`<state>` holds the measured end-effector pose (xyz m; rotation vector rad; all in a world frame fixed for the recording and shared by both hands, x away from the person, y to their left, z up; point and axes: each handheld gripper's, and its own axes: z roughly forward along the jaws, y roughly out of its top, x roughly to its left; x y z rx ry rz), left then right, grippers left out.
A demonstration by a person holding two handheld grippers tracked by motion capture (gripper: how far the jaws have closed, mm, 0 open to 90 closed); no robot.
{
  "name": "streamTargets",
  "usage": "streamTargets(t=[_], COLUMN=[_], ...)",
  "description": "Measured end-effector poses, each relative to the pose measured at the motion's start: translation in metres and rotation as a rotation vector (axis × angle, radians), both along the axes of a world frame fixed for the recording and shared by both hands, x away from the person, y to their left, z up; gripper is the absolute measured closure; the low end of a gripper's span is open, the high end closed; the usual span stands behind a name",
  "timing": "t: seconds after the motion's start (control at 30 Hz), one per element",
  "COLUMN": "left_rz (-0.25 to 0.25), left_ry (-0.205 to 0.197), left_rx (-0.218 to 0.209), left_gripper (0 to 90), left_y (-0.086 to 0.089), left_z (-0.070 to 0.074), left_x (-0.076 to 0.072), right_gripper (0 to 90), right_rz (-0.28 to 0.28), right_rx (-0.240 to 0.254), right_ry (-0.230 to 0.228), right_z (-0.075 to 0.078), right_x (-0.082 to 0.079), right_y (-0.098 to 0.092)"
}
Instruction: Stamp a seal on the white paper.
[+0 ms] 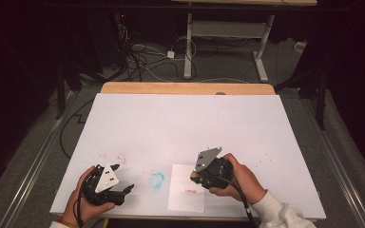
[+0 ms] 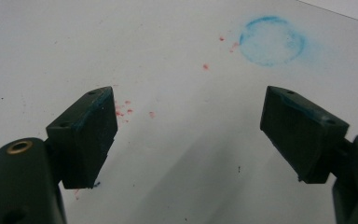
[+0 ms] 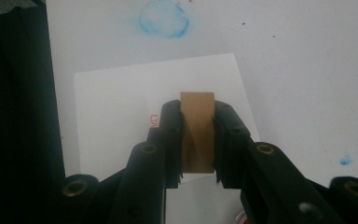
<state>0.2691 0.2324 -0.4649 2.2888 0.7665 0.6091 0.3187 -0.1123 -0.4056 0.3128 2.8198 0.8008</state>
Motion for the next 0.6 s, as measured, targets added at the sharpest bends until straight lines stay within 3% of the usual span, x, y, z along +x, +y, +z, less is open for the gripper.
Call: streamTargets(t=[0.4, 0.6], left_rz=[-0.002, 0.002], left_ry=[-0.014, 0.003], left_rx=[0.001, -0.005], left_gripper=[18.2, 18.2], left_y=[0.001, 0.003], left_z=[0.0, -0.001], left_x=[0.001, 0.001], right_gripper=[75.9, 75.8], right_rz=[-0.024, -0.043], right_rx=[0.03, 0.053], right_ry=[-0.027, -0.046], right_z=[0.004, 0.009], right_x=[0.001, 0.003], right_y=[-0.007, -0.013])
